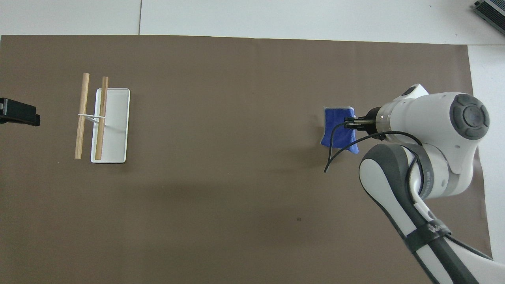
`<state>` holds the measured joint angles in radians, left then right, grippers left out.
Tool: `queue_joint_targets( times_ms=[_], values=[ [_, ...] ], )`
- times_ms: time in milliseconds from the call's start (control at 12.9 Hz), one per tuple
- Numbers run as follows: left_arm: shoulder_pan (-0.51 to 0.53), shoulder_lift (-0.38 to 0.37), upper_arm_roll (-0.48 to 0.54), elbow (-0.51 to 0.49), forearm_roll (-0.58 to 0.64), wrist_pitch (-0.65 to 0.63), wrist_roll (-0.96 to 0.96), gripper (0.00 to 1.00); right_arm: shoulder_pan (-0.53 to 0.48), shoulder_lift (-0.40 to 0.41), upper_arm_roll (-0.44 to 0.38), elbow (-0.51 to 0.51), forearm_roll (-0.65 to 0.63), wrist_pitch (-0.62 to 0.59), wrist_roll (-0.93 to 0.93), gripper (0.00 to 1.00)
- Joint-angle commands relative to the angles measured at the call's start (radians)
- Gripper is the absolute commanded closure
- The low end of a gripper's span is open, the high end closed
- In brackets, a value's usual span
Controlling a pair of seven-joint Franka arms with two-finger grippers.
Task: Right arm passes towel to left arm to hang
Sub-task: 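Grasp the blue towel edge with the right gripper and lift it, then carry the towel toward center while the left gripper reaches toward it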
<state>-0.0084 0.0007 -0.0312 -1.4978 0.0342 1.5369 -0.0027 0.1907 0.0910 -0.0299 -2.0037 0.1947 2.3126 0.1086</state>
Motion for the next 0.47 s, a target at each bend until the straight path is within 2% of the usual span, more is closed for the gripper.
queue_joint_targets(
  times_ms=[0,233,388],
  values=[
    [0.004,-0.030,-0.003,-0.035,0.015,0.011,0.004,0.00,-0.011,0.003,0.015,0.062,0.133,-0.022,0.006,1.00],
    [0.002,-0.030,-0.003,-0.035,0.015,0.011,0.004,0.00,-0.010,0.001,0.016,0.074,0.329,-0.016,0.008,1.00],
    [0.002,-0.030,-0.003,-0.035,0.015,0.009,0.003,0.00,-0.010,0.000,0.021,0.074,0.533,-0.018,0.003,1.00]
  ],
)
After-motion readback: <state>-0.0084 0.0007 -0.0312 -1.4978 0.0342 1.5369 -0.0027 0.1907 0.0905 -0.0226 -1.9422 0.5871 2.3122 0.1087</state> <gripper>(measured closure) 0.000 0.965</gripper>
